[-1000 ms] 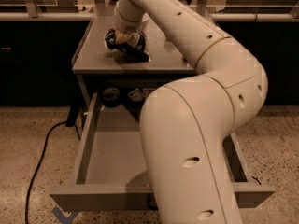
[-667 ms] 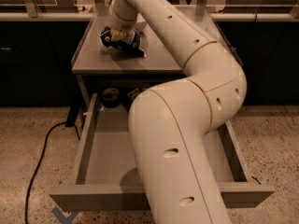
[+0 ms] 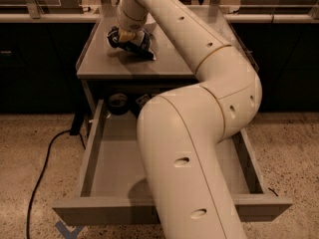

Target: Pick blue chip bag from top drawer and place on counter

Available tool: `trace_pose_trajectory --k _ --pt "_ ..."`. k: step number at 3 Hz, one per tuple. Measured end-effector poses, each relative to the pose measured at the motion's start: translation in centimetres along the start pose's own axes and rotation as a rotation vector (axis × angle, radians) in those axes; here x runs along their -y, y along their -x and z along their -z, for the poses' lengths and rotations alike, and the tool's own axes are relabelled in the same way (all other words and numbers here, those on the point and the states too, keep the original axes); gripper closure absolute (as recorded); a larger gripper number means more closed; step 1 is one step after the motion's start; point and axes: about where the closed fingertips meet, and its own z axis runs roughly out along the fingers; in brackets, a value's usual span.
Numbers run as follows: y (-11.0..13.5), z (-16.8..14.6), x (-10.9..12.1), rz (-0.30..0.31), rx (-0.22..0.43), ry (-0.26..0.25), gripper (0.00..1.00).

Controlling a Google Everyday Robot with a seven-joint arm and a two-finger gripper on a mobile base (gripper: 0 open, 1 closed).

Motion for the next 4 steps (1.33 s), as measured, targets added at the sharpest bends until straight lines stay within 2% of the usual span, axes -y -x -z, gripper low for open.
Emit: trace_pose_trajectory --k 3,4 --pt "0.00 -0.01 0.00 0.000 0.000 0.000 0.04" --pt "0.00 -0.01 -0.01 0.000 0.000 0.000 0.00"
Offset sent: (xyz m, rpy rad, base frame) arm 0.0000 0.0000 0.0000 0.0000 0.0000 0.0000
